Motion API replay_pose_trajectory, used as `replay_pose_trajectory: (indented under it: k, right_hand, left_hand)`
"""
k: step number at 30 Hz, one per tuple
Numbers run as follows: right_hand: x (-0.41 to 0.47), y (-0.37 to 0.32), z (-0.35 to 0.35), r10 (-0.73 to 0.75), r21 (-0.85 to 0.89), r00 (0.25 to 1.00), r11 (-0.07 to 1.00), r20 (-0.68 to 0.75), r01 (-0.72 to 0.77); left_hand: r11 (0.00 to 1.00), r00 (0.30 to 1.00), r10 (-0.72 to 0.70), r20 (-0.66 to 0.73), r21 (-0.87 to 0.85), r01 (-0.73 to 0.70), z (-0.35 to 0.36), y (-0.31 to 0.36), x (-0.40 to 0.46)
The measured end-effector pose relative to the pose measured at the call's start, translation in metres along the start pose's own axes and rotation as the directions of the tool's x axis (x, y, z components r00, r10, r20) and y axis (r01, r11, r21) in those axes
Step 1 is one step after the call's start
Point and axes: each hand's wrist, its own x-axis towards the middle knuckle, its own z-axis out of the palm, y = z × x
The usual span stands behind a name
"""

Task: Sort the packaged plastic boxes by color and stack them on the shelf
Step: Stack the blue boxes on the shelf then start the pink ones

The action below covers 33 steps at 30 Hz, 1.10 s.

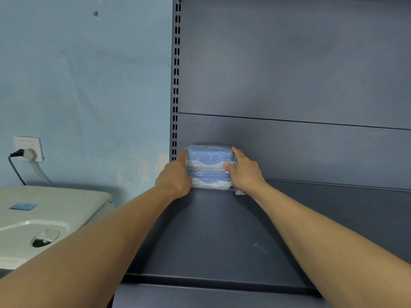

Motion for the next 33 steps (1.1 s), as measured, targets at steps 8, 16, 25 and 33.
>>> replay_pose_trajectory:
  k: [8, 16, 25, 33]
  right_hand:
    - [-0.004, -0.003, 0.002, 0.041, -0.049, 0.998, 0.998, 0.044, -0.039]
    - [-0.047, -0.007, -0.032, -0.131, -0.345, 0.991, 0.929, 0.027, 0.132]
    - [-0.152, -0.011, -0.102, -0.306, -0.399, 0.947, 0.859, 0.101, 0.321]
    - [-0.279, 0.053, -0.129, -0.249, -0.238, 0.950, 0.927, 0.187, 0.290]
  left_hand:
    - [0.999, 0.996, -0.015, 0.091, 0.046, 0.011, -0.002, 0.002, 0.005]
    - [0.985, 0.998, -0.053, 0.033, 0.167, 0.047, -0.019, 0.014, -0.018]
    - [0.944, 0.985, 0.142, 0.096, 0.286, -0.164, -0.041, 0.084, -0.121]
    - [0.947, 0.979, 0.176, 0.107, 0.251, -0.198, -0.005, 0.131, -0.276]
